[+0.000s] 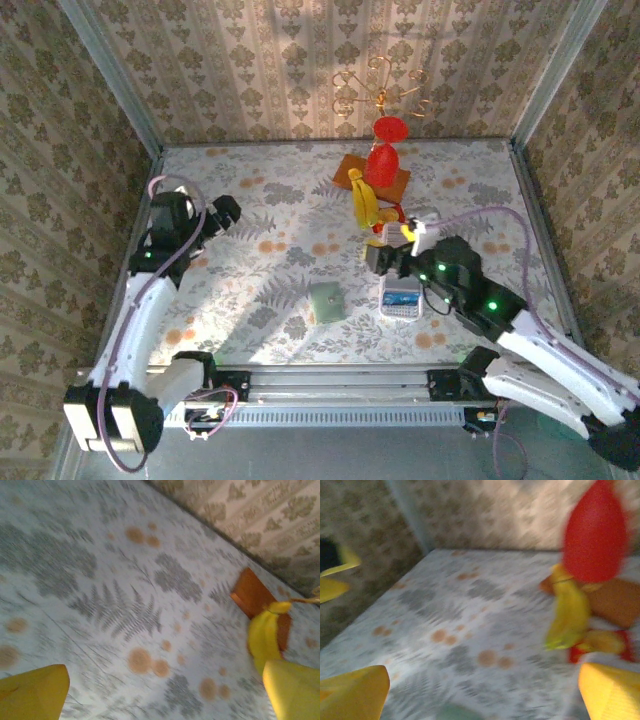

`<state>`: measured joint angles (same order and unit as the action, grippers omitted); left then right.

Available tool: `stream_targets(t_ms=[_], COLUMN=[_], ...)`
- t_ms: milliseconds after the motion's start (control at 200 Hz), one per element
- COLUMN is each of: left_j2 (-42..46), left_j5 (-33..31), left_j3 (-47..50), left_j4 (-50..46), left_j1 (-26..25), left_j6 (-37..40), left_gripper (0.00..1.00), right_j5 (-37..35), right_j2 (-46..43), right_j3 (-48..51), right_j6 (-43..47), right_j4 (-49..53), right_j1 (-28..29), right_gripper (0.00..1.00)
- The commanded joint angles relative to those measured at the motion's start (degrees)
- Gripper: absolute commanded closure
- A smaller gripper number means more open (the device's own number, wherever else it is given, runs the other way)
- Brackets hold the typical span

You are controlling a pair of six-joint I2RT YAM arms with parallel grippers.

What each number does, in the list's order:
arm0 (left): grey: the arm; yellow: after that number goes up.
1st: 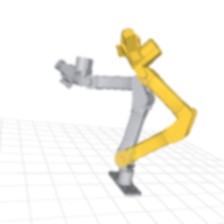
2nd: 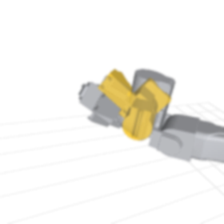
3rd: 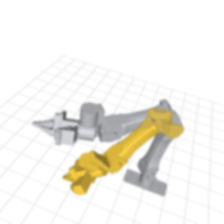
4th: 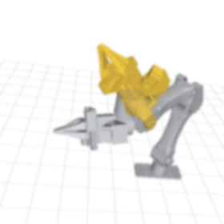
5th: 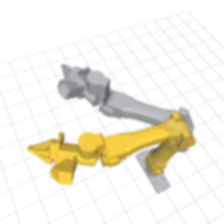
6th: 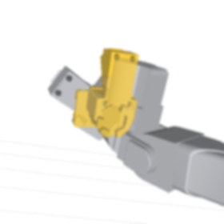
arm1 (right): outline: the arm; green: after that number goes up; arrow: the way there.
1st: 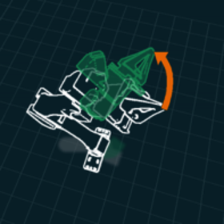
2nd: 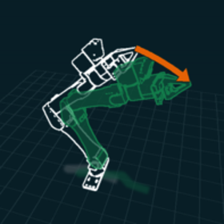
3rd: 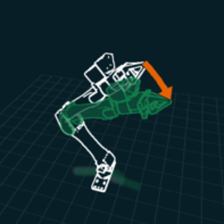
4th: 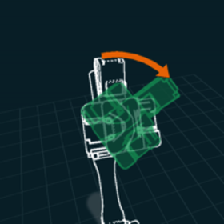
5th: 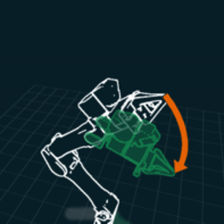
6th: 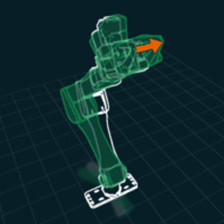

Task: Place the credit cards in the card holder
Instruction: Reset both arms

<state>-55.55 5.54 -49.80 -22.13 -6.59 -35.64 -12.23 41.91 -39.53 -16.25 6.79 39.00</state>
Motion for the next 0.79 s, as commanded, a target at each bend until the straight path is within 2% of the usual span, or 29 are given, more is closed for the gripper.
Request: stream_targets(t_ms=[0, 75, 135, 245, 345, 420, 520, 615, 660, 715, 790], left_j2=[3.4, 4.4, 4.6, 3.5, 1.1, -2.3, -8.1, -14.7, -17.7, -22.1, -26.7], left_j5=[-14.5, -20.7, -22.8, -22.0, -22.3, -20.5, -21.3, -18.8, -18.5, -19.2, -13.7], left_j3=[5.9, 9.9, 13.4, 19.7, 21.4, 22.4, 23.7, 24.7, 22.2, 19.3, 17.8], left_j4=[4.5, 8.5, 13.4, 23.5, 23.9, 25.7, 30.0, 38.4, 37.4, 38.2, 45.6], left_j1=[0.8, 1.0, 1.5, 3.8, 7.0, 9.2, 10.0, 10.1, 10.4, 10.5, 11.0], left_j6=[11.6, 15.3, 17.4, 20.9, 20.8, 22.0, 24.5, 26.4, 26.0, 25.9, 28.6], left_gripper=[0.0, 0.0, 0.0, 0.0, 0.0, 0.0, 0.0, 0.0, 0.0, 0.0, 0.0], right_j5=[-12.5, -13.3, -9.9, -2.8, 5.6, 8.3, 11.4, 12.2, 13.2, 13.1, 15.9], right_j2=[-3.2, -3.1, -2.4, 1.8, 8.0, 13.2, 18.6, 22.8, 25.8, 29.3, 34.5], right_j3=[1.7, 3.5, 5.3, 9.2, 12.6, 14.4, 16.2, 18.9, 19.4, 16.2, 13.7], right_j6=[9.6, 11.1, 10.0, 6.6, 8.4, 9.0, 11.1, 9.6, 10.4, 11.1, 12.0], right_j4=[3.5, 1.9, -1.1, -8.8, -16.4, -20.7, -24.2, -31.9, -36.1, -34.4, -38.1], right_j1=[-7.0, -14.1, -20.9, -32.9, -41.1, -43.1, -43.6, -43.6, -43.6, -43.6, -43.6], right_gripper=[0.0, 0.0, 0.0, 0.0, 0.0, 0.0, 0.0, 0.0, 0.0, 0.0, 0.0])
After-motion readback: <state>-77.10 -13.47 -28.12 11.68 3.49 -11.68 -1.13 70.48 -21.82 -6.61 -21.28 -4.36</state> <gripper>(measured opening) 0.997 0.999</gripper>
